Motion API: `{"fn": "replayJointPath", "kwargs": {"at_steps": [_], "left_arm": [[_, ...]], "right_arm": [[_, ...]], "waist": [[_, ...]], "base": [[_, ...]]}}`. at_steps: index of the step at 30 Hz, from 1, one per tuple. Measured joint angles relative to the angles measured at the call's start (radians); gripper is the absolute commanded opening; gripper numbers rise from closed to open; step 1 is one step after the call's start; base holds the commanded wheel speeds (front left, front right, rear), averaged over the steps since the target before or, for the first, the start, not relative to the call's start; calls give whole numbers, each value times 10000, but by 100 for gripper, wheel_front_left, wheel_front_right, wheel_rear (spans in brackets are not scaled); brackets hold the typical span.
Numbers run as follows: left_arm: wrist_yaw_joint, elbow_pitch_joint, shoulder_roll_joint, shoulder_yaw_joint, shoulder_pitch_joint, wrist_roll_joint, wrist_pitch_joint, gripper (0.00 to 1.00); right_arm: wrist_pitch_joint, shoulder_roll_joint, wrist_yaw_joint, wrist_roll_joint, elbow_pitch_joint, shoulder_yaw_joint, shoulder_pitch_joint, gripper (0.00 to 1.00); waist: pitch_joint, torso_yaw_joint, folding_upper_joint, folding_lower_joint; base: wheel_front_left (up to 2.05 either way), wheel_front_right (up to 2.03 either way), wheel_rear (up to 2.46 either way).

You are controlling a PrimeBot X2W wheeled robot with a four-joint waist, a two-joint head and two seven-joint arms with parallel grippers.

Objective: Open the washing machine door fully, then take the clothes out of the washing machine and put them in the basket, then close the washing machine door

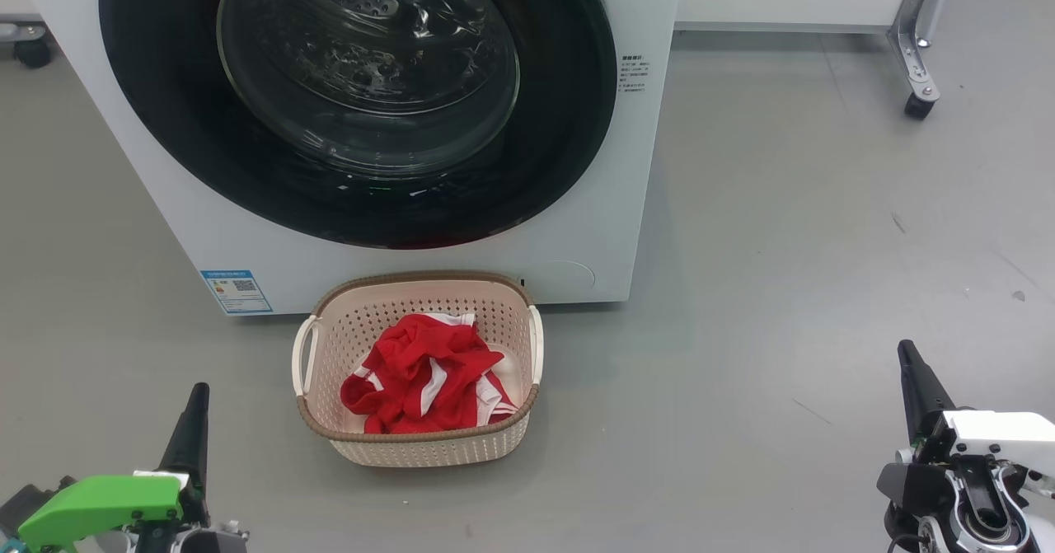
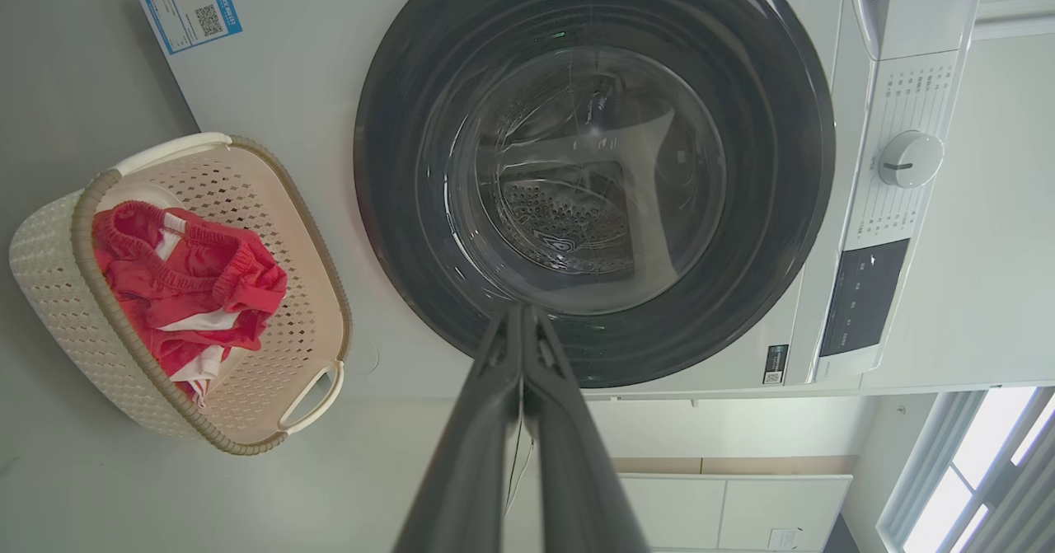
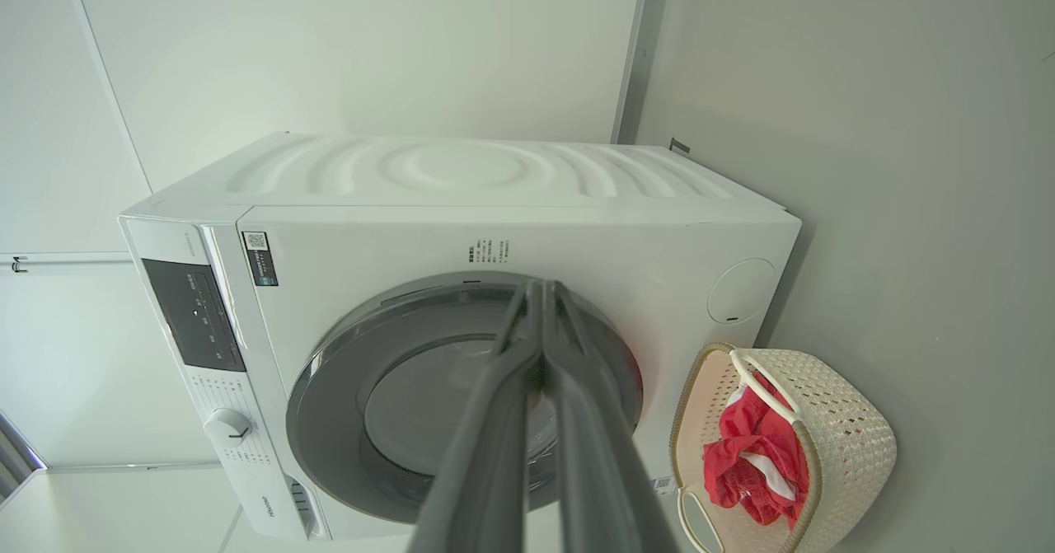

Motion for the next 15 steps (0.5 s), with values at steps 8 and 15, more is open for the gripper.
{"fn": "replayJointPath", "kwargs": {"at_steps": [8, 15], "left_arm": [[0, 4, -2, 6, -9, 2, 0, 0], [0, 8, -6, 8, -16, 2, 0, 0]], "right_arm": [[0, 0, 0, 0, 0, -2, 0, 0], [0, 0, 0, 0, 0, -4, 0, 0]], "waist": [[0, 0, 0, 0], [0, 0, 0, 0]], "base": [[0, 0, 0], [0, 0, 0]]}}
